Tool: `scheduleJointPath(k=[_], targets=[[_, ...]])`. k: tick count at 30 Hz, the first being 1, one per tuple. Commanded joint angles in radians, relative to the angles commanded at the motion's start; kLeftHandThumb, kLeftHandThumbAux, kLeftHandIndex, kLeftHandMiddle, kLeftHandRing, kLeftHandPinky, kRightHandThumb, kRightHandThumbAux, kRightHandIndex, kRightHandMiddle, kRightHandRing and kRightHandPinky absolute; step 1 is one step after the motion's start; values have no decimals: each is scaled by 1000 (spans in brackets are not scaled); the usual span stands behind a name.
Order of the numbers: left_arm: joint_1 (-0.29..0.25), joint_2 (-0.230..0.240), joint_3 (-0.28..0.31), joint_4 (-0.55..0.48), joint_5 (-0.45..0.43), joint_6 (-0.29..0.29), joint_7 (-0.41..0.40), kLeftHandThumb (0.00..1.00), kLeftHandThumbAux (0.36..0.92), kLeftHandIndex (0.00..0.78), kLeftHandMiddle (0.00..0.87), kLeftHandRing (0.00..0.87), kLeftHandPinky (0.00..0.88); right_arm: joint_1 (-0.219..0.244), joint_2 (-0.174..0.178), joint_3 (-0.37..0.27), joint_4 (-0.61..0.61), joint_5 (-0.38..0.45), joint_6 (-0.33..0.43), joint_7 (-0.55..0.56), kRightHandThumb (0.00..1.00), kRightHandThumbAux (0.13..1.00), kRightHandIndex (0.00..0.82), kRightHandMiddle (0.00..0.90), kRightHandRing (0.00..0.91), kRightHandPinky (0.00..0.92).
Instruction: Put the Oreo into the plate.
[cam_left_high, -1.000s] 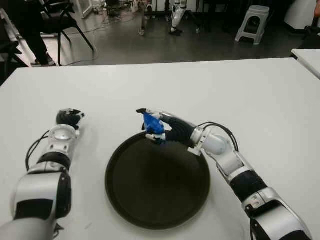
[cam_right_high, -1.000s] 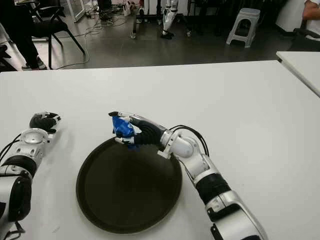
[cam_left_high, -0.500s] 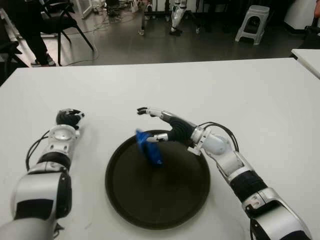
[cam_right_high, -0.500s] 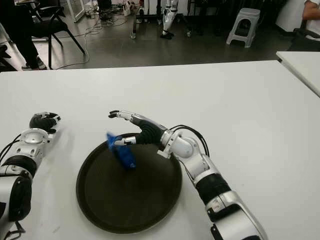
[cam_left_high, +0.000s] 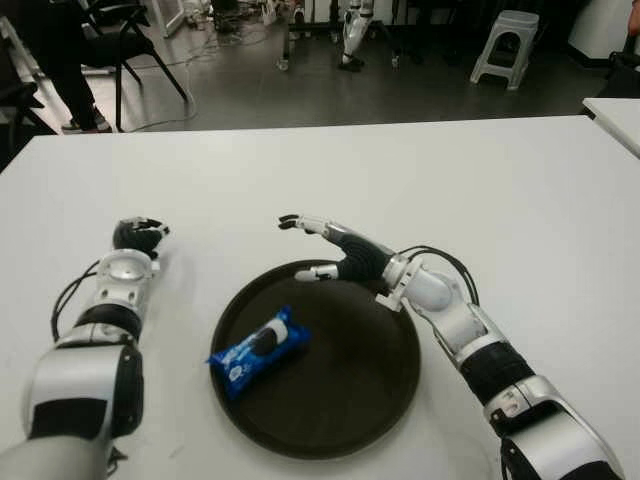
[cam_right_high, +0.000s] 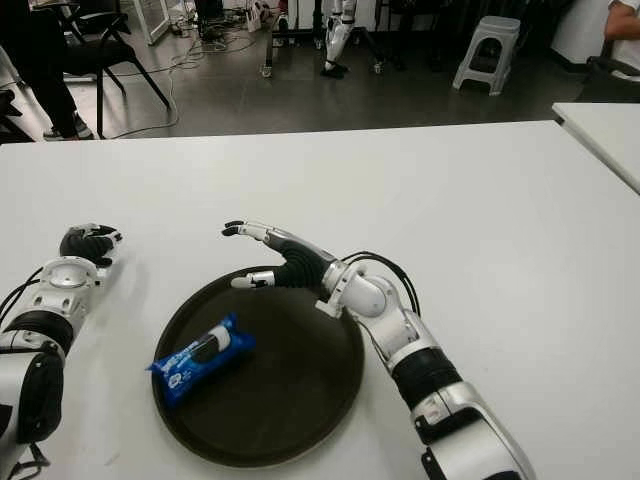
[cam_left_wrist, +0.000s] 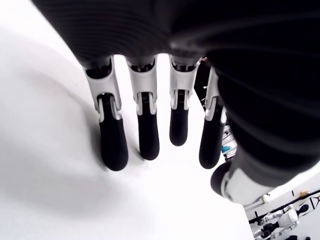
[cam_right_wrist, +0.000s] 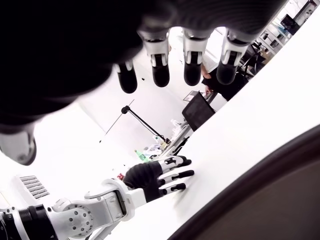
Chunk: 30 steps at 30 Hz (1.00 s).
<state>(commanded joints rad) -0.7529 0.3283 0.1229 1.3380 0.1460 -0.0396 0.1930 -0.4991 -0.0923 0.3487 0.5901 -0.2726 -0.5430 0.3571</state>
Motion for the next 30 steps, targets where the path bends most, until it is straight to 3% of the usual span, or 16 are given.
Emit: scheduleJointPath(k=[20, 30], targets=[[3, -1, 9, 0, -7, -2, 3, 685, 718, 401, 201, 214, 213, -13, -6, 1, 24, -3, -34, -2, 187, 359, 0, 0, 0, 0], [0, 0, 8, 0, -3, 3, 1, 683, 719, 400, 197, 211, 224, -34, -8, -14, 68, -34, -58, -80, 207, 382, 0, 0, 0, 0]])
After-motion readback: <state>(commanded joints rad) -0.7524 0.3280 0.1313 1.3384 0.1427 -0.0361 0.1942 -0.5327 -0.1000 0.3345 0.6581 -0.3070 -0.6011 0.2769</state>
